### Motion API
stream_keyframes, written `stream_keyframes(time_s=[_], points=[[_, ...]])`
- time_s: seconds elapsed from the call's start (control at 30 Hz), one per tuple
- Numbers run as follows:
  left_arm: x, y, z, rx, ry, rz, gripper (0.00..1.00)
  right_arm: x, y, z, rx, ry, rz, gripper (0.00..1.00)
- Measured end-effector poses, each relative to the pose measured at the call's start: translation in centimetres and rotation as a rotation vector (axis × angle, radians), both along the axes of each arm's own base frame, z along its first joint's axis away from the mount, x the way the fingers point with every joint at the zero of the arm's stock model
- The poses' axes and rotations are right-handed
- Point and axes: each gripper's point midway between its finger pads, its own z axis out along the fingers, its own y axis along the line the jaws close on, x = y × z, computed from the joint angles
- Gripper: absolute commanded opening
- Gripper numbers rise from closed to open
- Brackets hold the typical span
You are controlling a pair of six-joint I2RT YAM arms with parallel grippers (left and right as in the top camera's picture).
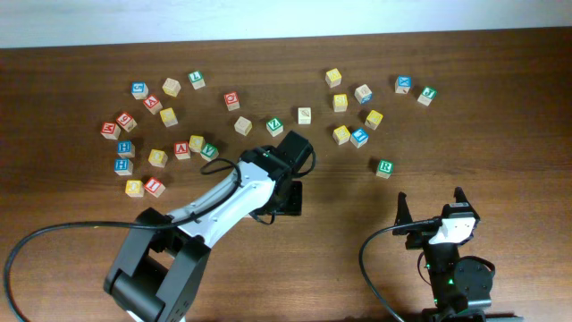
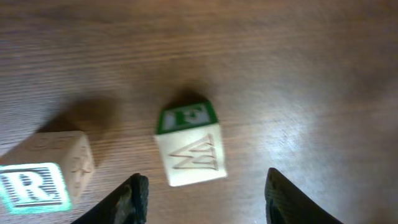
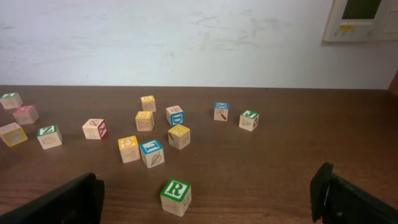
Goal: Spell out RSS
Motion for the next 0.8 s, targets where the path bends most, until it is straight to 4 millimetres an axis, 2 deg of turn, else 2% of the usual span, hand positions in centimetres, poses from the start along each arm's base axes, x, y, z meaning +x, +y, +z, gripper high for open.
stream_keyframes(time_s=[0.33,0.57,0.8], points=[[-0.7,-0.1,-0.2,-0.013,0.031,-0.002,0.56,0.0,0.0,0.0,0.0,0.0,0.0,0.98],[-1.3,0.5,-2.0,-0.006,0.033,0.027,0.52,0.0,0.0,0.0,0.001,0.0,0.0,0.98],[-0.6,0.2,-2.3,-0.024,-0.003,0.03,0.49,0.0,0.0,0.0,0.001,0.0,0.0,0.98]])
